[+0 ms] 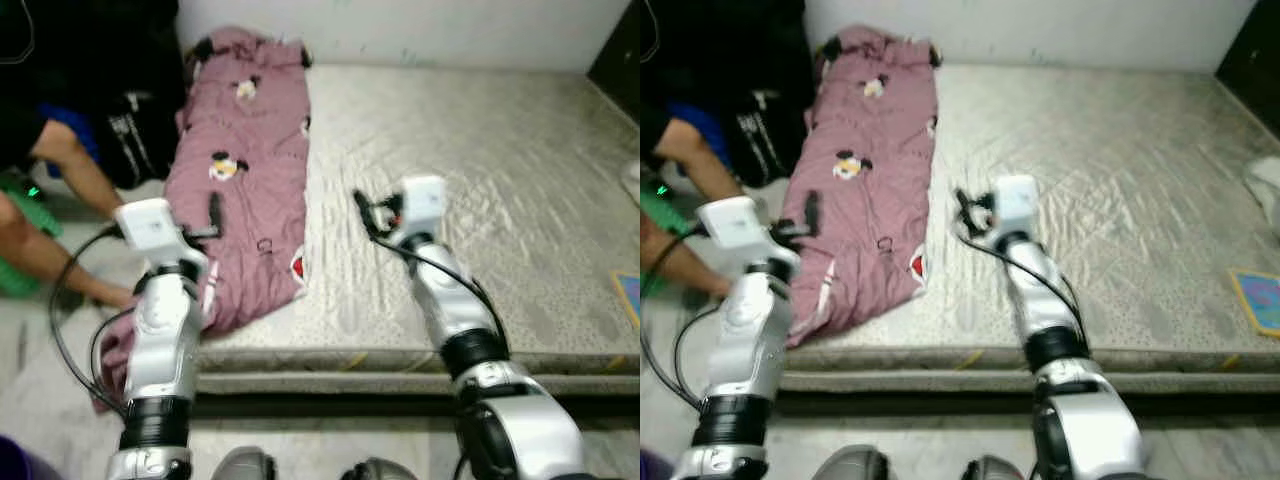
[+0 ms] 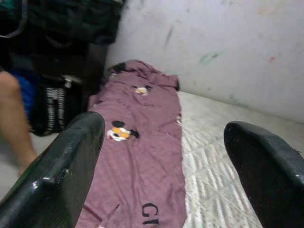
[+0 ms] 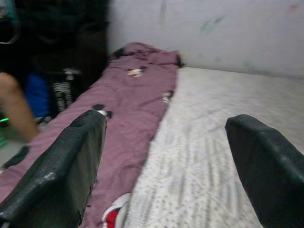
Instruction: Clean up the room
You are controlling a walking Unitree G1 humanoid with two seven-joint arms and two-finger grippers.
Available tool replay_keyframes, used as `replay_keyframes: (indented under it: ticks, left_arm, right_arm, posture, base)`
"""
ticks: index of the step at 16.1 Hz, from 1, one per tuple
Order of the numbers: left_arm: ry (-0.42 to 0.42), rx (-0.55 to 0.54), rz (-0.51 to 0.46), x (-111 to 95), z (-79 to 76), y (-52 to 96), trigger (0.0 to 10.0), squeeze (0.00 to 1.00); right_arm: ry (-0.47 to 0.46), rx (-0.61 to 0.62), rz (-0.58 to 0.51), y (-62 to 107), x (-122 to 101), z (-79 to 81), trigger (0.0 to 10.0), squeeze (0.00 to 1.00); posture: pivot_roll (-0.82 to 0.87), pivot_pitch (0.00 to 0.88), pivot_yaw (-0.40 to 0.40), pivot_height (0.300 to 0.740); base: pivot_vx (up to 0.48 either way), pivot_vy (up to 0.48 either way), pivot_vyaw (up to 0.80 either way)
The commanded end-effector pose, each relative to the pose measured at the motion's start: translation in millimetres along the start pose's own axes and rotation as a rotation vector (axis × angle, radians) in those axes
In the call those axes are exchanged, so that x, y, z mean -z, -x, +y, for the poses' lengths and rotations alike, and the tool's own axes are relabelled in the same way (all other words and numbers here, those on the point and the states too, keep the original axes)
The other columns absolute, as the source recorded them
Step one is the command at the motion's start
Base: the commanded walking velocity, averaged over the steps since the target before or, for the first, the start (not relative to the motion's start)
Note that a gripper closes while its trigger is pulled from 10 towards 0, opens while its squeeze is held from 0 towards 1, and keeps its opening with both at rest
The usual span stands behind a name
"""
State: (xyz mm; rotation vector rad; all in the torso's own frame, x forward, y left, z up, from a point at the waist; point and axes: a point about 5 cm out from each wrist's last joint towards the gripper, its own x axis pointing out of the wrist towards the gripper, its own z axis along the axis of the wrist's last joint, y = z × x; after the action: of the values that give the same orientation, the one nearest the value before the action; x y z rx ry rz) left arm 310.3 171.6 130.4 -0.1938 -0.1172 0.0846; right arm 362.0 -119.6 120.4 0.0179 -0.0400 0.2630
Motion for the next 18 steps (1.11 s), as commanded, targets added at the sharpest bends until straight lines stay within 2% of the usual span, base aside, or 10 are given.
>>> replay_keyframes:
  ticks: [1,10,14,18]
  left_arm:
    - [-0.015,-0.02,-0.011,-4.1,7.3,-1.3,10.0,0.0]
    - [-0.015,-0.018,-0.016,-4.0,7.9,0.0,10.0,0.0]
    - [0.01,0.04,-0.04,-6.7,4.3,2.9,10.0,0.0]
    - [0.022,0.058,-0.046,-7.2,3.4,4.7,10.0,0.0]
  right_arm:
    - [-0.006,-0.021,-0.019,-4.3,-6.0,7.2,10.0,0.0]
    - [-0.01,-0.019,-0.013,-4.8,-5.8,6.0,10.0,0.0]
    - [-0.012,-0.019,-0.008,-4.0,-4.5,5.7,10.0,0.0]
    - [-0.014,-0.02,-0.003,-3.9,-3.8,6.2,10.0,0.0]
  posture:
    - [0.06,0.0,-0.042,0.74]
    - [0.06,0.0,-0.044,0.74]
    - [0.06,0.0,-0.045,0.74]
    - [0.06,0.0,-0.045,0.74]
  base:
    - [0.0,0.48,0.0]
    - [0.0,0.465,0.0]
    - [0.0,0.0,0.0]
    - [0.289,0.0,0.0]
